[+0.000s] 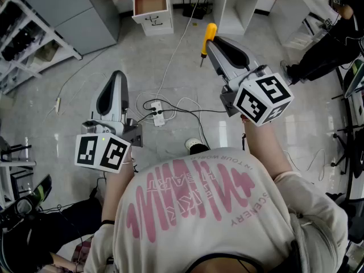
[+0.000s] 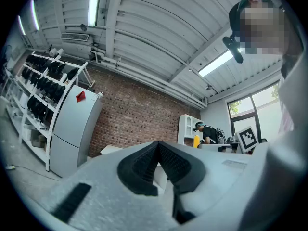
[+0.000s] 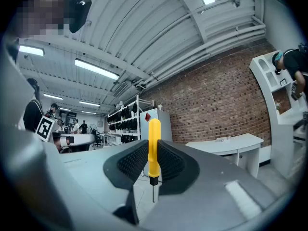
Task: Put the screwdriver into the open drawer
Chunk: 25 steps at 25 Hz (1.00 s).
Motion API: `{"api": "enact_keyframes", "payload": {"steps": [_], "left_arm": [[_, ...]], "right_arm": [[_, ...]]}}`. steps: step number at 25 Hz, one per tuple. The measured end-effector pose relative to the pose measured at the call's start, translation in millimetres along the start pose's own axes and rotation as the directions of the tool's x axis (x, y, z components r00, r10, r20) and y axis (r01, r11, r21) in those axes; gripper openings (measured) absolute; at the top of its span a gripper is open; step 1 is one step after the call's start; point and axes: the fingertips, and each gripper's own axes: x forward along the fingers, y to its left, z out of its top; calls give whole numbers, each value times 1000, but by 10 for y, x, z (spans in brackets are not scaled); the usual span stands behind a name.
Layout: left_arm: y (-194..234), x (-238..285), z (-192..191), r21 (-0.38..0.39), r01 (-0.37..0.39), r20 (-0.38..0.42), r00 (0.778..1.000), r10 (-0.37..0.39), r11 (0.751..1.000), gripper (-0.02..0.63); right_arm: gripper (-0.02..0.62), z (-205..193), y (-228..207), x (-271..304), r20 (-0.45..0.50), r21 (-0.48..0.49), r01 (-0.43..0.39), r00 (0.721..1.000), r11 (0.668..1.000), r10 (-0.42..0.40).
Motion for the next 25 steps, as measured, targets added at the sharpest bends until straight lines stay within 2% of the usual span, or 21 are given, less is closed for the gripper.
{"api": "enact_keyframes", "payload": {"steps": [4,10,18,22,25], "left_arm": [[23,-43,75,3,10,7,1000,-10,1000,3],[61,-297,-7,0,25,-20,999,-25,1000,3],[146,-455,-304,-26,27,-73,997,-28,999,3],[88,-200,-246,-40,2,-91,996,-6,999,3],[170,-65,-345,-39,-8,-96,995,4,999,3]], "right_arm": [[72,36,49,0,6,1,11,1000,1000,-11],[74,-56,202,-118,26,63,34,999,997,-36],[74,-421,300,-51,-41,83,15,999,996,-11],[74,-321,39,28,-53,102,8,999,995,-2],[74,-436,-109,168,-59,109,0,998,994,6]]}}
